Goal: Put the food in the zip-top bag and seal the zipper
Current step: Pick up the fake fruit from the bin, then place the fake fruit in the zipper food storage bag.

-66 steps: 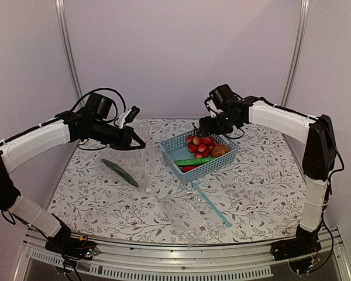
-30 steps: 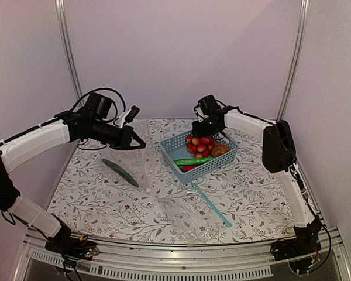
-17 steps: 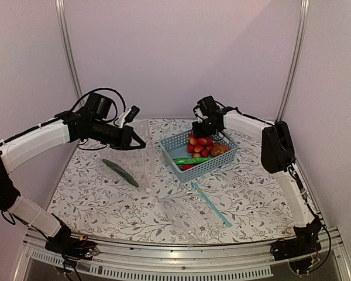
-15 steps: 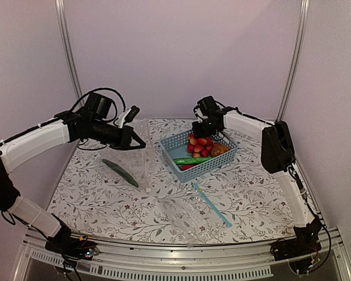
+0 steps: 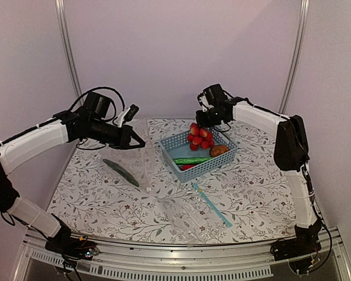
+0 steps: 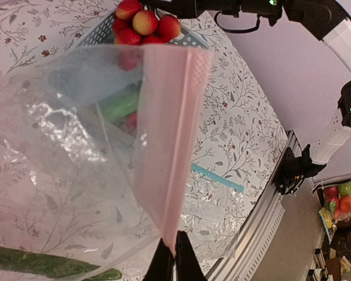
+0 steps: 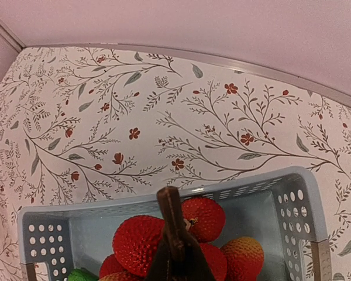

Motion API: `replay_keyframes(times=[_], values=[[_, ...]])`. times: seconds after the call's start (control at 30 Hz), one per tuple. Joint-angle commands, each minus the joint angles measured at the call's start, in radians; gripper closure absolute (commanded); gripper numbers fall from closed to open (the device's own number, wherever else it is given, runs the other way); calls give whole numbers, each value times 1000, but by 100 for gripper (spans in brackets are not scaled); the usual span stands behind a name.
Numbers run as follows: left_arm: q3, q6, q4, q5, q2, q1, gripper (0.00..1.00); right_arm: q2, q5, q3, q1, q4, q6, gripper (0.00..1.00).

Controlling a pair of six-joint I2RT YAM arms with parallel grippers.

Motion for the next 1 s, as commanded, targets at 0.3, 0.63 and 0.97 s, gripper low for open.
replay_keyframes(times=[0.3, 0.63, 0.97], values=[[6, -2, 14, 18, -14, 10, 100, -362, -38, -185, 0, 42, -37, 100], [10, 4, 23, 70, -17, -3, 100, -690, -237, -351, 107, -126, -121, 100], [-4, 42, 61, 94, -40, -55, 100, -892, -401, -489, 337, -266, -51, 100]])
